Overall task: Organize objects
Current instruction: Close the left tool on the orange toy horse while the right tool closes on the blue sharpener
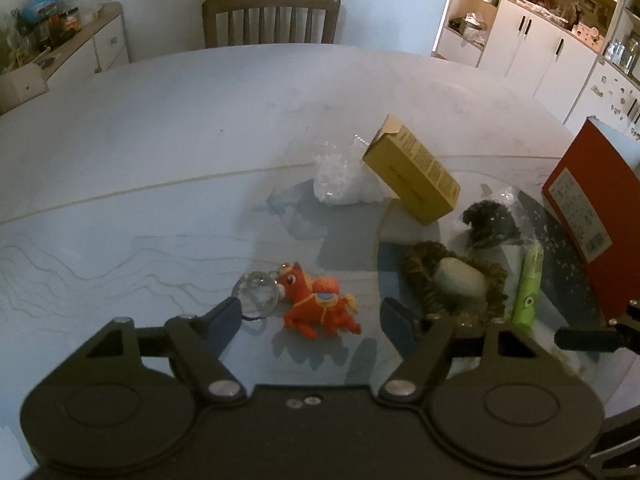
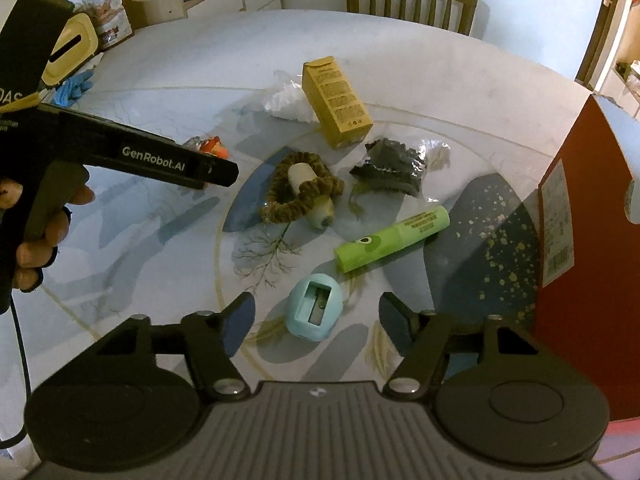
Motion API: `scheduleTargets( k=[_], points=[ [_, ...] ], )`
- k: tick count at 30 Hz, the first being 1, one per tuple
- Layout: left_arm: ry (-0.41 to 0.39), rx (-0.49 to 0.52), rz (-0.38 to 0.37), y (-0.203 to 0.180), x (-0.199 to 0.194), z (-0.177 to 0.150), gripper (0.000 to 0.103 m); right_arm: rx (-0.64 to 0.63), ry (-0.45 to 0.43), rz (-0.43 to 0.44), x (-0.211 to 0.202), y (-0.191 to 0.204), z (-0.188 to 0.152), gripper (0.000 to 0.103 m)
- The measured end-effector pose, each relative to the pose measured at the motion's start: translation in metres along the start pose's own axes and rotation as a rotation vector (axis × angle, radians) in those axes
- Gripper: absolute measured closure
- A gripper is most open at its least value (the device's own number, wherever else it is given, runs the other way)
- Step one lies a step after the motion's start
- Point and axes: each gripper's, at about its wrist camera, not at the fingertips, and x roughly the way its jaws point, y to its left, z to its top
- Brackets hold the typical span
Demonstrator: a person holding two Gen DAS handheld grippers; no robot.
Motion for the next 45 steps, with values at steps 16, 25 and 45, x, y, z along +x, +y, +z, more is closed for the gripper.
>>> scheduleTargets(
  k=[16,25,45],
  points=[
    [0.006,-0.001,0.032,-0.003,-0.01,-0.003,0.049,-0.019,0.011,0.008,0.007,0.005,0.0,0.05],
    [0.019,-0.018,0.005,-0.004,-0.006,-0.005,0.049,-0.022,0.01,0.012,0.008,0.006,0.001,0.05],
    [0.011,0.011,0.025,-0.007,-0.002,0.004,0.066,-0.024,0.012,0.003,0.008,0.003,0.001,0.072]
  ],
)
